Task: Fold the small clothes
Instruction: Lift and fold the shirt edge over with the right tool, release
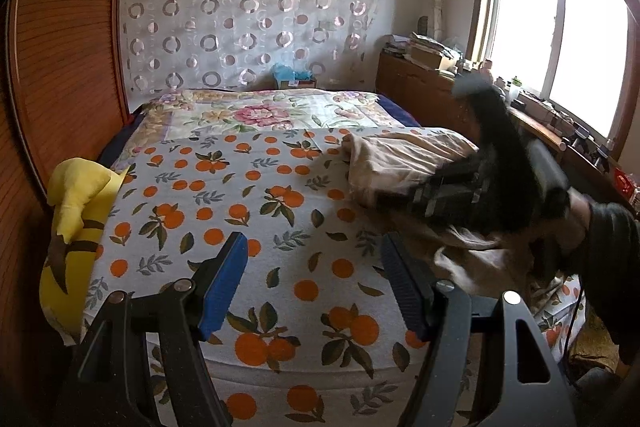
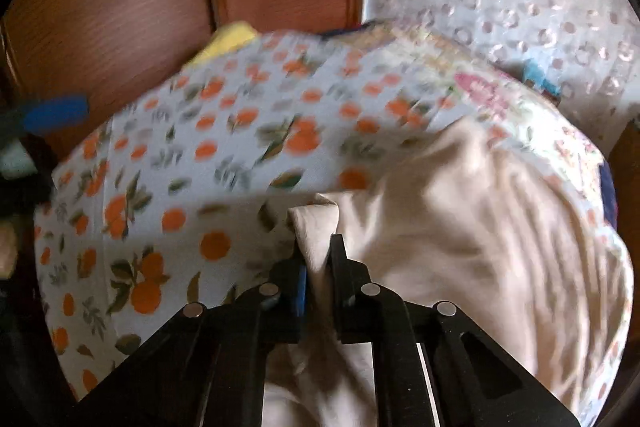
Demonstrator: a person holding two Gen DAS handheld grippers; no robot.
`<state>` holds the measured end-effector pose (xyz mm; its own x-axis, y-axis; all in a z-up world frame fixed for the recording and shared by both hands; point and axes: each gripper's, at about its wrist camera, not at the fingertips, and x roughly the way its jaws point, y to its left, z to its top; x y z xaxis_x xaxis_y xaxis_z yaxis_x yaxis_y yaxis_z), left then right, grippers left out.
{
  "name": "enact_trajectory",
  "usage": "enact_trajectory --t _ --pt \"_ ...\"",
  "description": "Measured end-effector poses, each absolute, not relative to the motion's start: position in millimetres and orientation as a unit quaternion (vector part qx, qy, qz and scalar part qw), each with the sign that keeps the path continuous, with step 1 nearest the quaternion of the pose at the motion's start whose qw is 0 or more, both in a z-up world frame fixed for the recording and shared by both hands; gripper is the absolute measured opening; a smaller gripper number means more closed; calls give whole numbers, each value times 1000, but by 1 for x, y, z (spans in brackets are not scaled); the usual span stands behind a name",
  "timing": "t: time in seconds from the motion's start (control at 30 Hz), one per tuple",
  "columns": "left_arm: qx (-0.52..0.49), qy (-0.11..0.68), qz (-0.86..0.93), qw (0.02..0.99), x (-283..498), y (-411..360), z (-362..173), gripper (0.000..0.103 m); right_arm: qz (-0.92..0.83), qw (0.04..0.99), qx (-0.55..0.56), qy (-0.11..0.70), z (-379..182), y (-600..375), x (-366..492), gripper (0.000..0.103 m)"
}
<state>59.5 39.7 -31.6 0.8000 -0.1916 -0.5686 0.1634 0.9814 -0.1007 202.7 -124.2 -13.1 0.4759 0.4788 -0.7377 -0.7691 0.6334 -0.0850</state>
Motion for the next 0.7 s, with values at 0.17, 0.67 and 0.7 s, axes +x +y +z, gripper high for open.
enact_trajectory --t 0.17,0.67,0.7 --pt "-21 303 -104 947 59 31 -32 70 358 869 -139 311 33 -169 222 9" --pt "-14 315 -124 941 59 13 -41 70 111 935 -105 319 37 -261 312 11" --pt "-12 316 -125 940 59 11 -42 70 94 931 -112 333 29 -257 317 18"
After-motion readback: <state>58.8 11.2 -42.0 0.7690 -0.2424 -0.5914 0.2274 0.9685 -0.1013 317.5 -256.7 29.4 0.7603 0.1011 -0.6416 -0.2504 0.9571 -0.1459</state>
